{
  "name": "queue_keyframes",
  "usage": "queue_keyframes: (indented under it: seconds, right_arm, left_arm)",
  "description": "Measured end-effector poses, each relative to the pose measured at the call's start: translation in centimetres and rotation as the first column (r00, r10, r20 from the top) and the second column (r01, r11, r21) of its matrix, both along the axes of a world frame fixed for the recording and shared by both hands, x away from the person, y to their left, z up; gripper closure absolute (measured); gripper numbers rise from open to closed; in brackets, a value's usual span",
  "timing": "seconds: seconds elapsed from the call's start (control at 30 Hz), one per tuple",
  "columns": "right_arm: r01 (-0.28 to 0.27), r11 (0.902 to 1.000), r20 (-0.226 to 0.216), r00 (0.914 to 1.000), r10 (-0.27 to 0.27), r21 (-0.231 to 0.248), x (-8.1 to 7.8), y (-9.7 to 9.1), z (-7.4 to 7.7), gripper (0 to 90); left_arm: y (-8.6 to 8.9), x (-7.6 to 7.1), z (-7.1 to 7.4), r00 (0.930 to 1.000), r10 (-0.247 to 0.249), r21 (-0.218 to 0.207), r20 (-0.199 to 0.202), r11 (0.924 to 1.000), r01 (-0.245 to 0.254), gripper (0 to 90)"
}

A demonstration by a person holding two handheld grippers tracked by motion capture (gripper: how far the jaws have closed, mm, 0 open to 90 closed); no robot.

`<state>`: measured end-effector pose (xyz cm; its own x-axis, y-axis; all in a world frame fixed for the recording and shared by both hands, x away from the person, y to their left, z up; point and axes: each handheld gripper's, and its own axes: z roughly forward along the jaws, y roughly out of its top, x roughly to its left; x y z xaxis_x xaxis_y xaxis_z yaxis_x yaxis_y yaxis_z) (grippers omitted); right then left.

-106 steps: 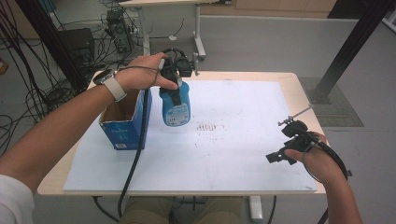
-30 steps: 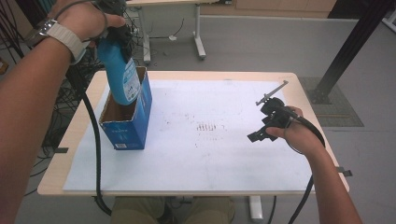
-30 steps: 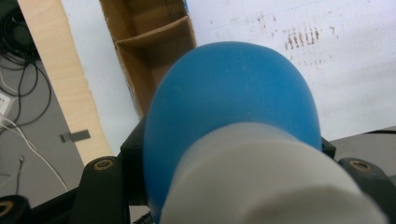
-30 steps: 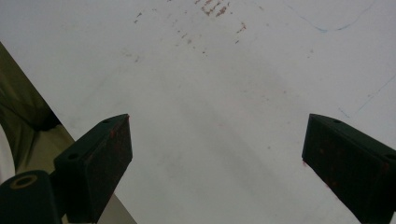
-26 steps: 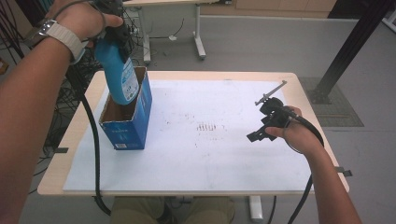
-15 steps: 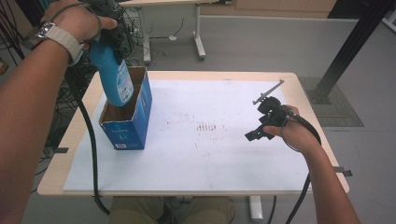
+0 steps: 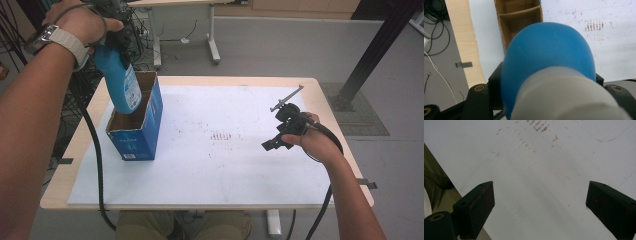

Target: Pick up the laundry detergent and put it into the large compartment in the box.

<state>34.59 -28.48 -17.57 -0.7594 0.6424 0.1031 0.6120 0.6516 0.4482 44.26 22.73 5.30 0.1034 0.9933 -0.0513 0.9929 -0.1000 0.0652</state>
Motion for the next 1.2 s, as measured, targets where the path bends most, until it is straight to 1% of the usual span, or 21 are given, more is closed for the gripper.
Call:
queue_keyframes:
  seconds: [0.1, 0.17, 0.4, 0.47, 0.6, 0.8, 0.9, 0.93, 1.0, 1.07, 1.1, 1.2]
  right_arm:
    - [-0.002, 1.0000, 0.000, 1.0000, 0.002, 0.000, 0.0, 0.0, 0.0, 8.2]
    - [0.000, 1.0000, -0.001, 1.0000, 0.000, -0.001, 0.1, 0.0, 0.0, 8.2]
    - [0.000, 1.0000, -0.002, 1.0000, 0.000, 0.001, 0.1, -0.2, -0.1, 8.2]
    - [0.001, 1.0000, -0.005, 1.0000, -0.001, 0.003, 0.1, -0.2, -0.2, 8.3]
    - [0.000, 1.0000, -0.007, 1.0000, 0.000, 0.004, 0.2, -0.4, -0.3, 8.2]
    - [0.006, 1.0000, -0.012, 0.9999, -0.006, 0.004, 0.2, -0.6, -0.6, 8.3]
    - [0.013, 0.9999, -0.013, 0.9998, -0.013, 0.007, 0.2, -0.8, -0.6, 8.3]
    - [0.013, 0.9999, -0.012, 0.9998, -0.013, 0.007, 0.2, -0.8, -0.6, 8.2]
    - [0.015, 0.9999, -0.014, 0.9998, -0.015, 0.006, 0.2, -0.9, -0.6, 8.3]
    - [0.017, 0.9998, -0.016, 0.9997, -0.017, 0.008, 0.2, -1.0, -0.7, 8.2]
    - [0.017, 0.9998, -0.017, 0.9997, -0.017, 0.009, 0.3, -1.1, -0.8, 8.2]
    - [0.017, 0.9998, -0.019, 0.9997, -0.017, 0.006, 0.3, -1.1, -0.9, 8.3]
  left_arm:
    - [0.2, -0.1, -0.1, 0.9999, 0.008, 0.001, 0.012, 1.0000, -0.008, 38.6]
    - [0.3, 0.1, -0.3, 0.9999, 0.012, 0.006, 0.005, 0.9999, -0.012, 38.6]
    - [0.7, 0.3, -0.9, 0.9996, 0.028, 0.001, 0.007, 0.9996, -0.028, 38.6]
    - [0.9, 0.5, -1.1, 0.9998, 0.022, 0.002, 0.002, 0.9998, -0.022, 38.6]
    - [1.1, 0.6, -1.3, 0.9996, 0.029, 0.000, 0.007, 0.9996, -0.029, 38.6]
    - [1.0, 1.1, -2.2, 0.9997, 0.022, 0.010, 0.011, 0.9997, -0.022, 38.6]
    - [1.2, 1.2, -2.6, 0.9996, 0.026, 0.006, 0.012, 0.9996, -0.026, 38.6]
    - [1.2, 1.4, -2.7, 0.9997, 0.024, 0.006, 0.003, 0.9997, -0.024, 38.6]
    - [1.2, 1.5, -3.1, 0.9996, 0.026, 0.003, 0.011, 0.9997, -0.026, 38.6]
    - [1.2, 1.6, -3.4, 0.9996, 0.028, 0.002, 0.008, 0.9996, -0.028, 38.6]
    - [1.3, 1.5, -3.5, 0.9994, 0.032, 0.001, 0.016, 0.9995, -0.032, 38.6]
    - [1.2, 1.7, -4.0, 0.9993, 0.034, 0.001, 0.014, 0.9994, -0.034, 38.6]
